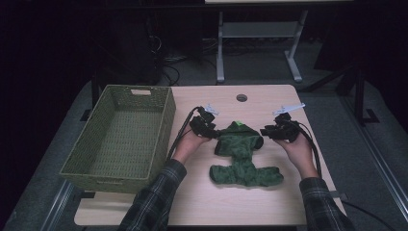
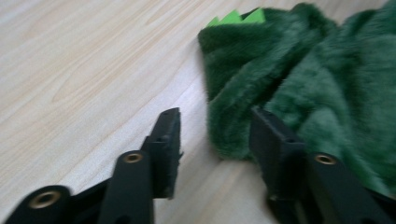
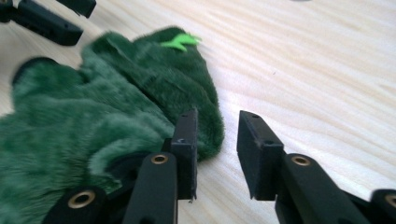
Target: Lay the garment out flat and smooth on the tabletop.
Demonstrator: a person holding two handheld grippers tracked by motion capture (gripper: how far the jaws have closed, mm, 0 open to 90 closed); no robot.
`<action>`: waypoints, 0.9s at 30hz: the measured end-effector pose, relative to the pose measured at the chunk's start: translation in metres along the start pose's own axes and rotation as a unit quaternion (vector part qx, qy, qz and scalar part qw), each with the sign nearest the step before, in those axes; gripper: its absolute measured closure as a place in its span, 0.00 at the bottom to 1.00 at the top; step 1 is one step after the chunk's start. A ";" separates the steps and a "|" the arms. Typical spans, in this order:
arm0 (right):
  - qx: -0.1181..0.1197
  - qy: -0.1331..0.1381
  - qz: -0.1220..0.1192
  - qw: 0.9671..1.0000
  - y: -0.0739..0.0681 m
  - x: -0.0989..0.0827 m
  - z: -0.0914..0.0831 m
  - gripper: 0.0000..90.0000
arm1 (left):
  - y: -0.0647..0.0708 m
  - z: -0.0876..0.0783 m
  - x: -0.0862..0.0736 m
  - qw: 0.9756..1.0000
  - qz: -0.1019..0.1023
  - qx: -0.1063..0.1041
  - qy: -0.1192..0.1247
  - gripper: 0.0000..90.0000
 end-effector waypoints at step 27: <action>0.000 0.034 0.029 0.999 -0.014 -0.022 -0.063 0.65 | 0.075 -0.050 -0.046 0.999 0.043 -0.025 0.005 0.15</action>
Point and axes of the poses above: each handheld gripper's, and its own axes: z roughly forward along the jaws, x roughly out of its top, y roughly to its right, the point moved 1 cm from there along z, roughly forward along the jaws, and after that the axes turned 15 degrees about -x, right-handed, at the moved point
